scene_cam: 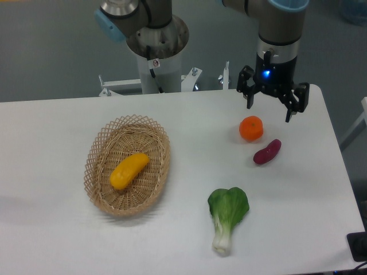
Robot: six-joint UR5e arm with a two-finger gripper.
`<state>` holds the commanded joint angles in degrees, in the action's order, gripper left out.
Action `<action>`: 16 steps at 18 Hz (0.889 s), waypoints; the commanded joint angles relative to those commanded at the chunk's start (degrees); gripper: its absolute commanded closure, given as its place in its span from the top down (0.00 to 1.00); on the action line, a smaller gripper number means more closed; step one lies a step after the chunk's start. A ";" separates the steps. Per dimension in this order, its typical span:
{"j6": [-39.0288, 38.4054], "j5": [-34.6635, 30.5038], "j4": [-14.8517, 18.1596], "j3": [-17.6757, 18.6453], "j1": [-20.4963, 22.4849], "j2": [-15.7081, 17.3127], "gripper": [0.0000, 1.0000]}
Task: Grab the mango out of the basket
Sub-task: 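Move the open gripper over the wicker basket above the yellow mango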
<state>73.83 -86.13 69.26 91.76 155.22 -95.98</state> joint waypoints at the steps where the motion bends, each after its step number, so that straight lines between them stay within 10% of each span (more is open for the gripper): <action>1: 0.09 -0.09 -0.09 0.44 0.00 0.00 1.00; 16: -13.34 3.69 -0.70 9.05 -5.00 5.19 1.00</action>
<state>60.49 -82.44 68.55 100.80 150.22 -90.79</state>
